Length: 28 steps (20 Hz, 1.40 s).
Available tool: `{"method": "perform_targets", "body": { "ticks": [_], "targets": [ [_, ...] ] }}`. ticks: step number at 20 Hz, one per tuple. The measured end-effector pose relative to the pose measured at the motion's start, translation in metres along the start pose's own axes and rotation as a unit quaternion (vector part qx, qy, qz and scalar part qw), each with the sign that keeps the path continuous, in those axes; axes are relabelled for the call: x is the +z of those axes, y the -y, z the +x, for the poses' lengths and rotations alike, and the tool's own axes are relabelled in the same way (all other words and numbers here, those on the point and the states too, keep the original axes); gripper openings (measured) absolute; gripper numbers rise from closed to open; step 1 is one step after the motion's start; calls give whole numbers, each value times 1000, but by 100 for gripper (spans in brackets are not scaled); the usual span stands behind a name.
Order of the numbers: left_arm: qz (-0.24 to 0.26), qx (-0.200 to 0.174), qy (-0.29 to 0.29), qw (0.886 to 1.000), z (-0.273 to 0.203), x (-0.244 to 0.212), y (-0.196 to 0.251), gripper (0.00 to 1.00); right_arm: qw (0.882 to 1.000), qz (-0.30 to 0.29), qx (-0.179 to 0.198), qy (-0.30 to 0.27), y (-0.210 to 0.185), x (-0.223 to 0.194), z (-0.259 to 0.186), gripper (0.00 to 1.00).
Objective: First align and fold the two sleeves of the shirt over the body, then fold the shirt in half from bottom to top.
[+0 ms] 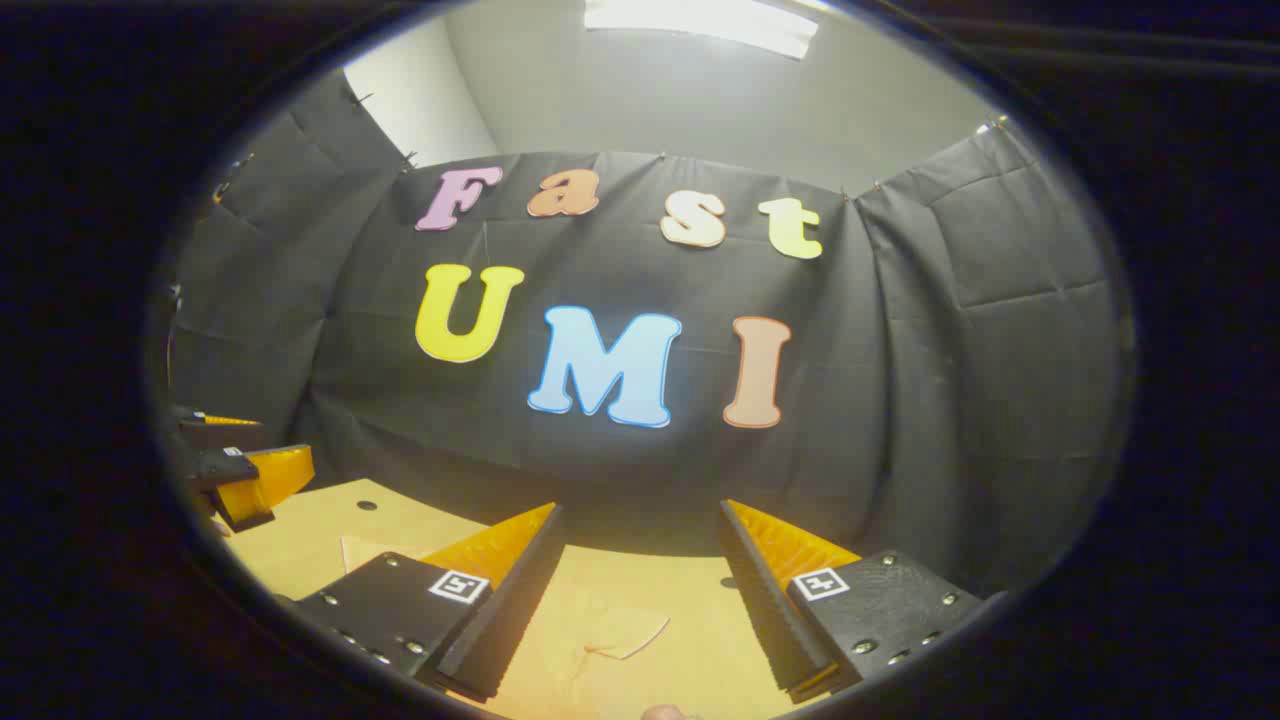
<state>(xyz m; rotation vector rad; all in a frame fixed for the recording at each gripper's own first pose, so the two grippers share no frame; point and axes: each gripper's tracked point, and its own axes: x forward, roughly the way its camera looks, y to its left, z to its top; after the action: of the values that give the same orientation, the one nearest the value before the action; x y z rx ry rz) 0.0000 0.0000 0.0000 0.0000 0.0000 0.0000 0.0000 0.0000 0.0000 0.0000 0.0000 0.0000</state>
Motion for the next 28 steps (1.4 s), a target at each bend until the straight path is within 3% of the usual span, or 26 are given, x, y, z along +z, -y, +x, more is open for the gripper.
{"method": "perform_targets", "body": {
  "ticks": [3,5,9,15,28],
  "targets": [
    [3,-1,-2,1000,-1,-1,-1,97,1000,4,-4,-6,0,-2,-3,95],
    [30,-13,-2,999,5,1,-3,97,994,17,-32,-104,6,-30,-6,94],
    [17,-23,-40,999,31,-6,-7,96,995,13,-67,-79,18,-31,21,95],
    [13,-26,-21,999,43,-6,-7,96,993,9,-72,-94,21,-43,42,95],
    [29,58,-31,997,25,-21,-41,96,970,14,-55,-237,51,-166,120,95]
  ]
}}
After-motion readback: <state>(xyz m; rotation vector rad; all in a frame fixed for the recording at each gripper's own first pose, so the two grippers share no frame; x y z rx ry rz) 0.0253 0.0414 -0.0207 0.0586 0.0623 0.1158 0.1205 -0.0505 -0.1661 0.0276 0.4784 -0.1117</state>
